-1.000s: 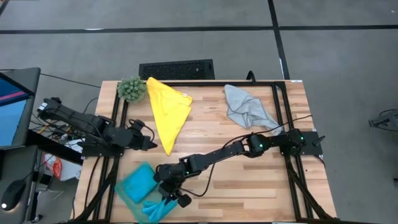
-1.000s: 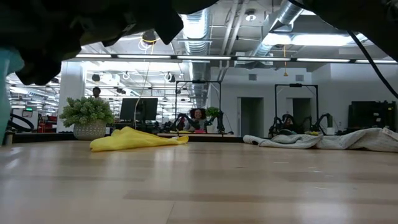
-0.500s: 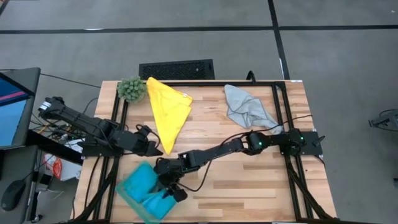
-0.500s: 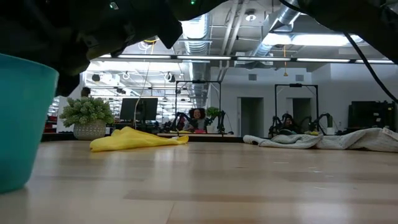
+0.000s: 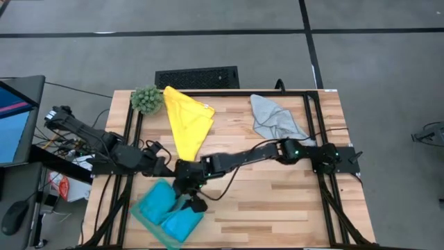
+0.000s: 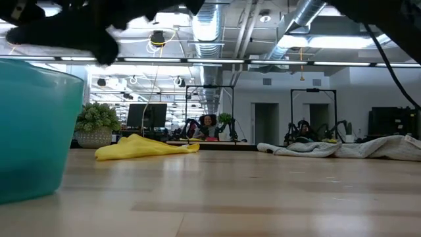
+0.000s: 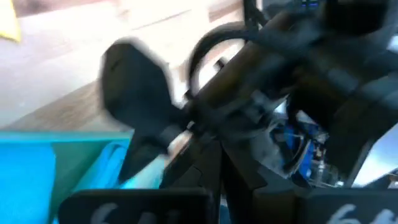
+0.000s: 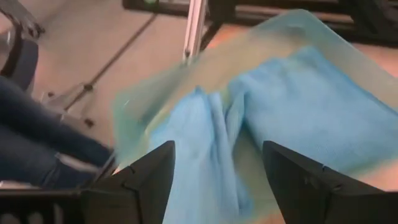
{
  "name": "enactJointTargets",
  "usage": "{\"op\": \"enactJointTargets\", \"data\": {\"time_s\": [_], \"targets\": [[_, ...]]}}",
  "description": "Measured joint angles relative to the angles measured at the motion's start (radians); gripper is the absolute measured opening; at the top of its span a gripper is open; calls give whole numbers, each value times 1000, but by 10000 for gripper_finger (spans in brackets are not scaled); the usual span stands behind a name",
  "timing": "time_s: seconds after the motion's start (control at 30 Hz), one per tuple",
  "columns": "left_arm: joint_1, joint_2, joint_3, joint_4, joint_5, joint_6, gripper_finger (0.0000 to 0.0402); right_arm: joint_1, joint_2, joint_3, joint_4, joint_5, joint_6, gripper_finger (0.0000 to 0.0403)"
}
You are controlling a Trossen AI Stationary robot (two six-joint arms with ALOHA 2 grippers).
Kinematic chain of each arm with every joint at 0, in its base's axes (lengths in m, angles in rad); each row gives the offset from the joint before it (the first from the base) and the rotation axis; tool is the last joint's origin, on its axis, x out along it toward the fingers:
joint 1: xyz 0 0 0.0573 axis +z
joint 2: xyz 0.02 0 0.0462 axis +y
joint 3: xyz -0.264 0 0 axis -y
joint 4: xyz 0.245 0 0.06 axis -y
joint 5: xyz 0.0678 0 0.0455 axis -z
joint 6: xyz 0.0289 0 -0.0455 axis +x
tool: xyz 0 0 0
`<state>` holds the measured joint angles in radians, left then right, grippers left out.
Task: Fold microfiber towels
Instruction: Put the folded blue towel into the blue bin
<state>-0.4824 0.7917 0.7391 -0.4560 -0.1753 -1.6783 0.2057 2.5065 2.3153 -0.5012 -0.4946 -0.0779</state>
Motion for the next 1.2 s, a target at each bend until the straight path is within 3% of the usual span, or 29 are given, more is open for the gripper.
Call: {"op": "enactJointTargets", "data": {"time_s": [0.23, 0.37, 0.43, 0.57, 0.73, 0.87, 1.2], "targets": [[-98, 36, 71, -3, -119, 111, 0, -59, -224, 0, -568, -1, -170, 265], [-161, 174, 115, 1, -164, 143, 0, -98, -367, 0, -836, 0, -186, 265], [-182, 283, 144, 4, -138, 143, 0, -114, -448, 0, -912, 4, -155, 265], [-221, 514, 222, -10, -109, 149, 0, -123, -605, 0, -950, 87, -62, 265], [-237, 732, 331, -74, -91, 174, 0, -103, -778, 0, -940, 301, 48, 265], [-236, 820, 387, -121, -61, 155, 0, -85, -870, 0, -937, 455, 132, 265], [-241, 973, 388, -210, 18, 32, 0, 15, -988, 0, -975, 684, 279, 265]]}}
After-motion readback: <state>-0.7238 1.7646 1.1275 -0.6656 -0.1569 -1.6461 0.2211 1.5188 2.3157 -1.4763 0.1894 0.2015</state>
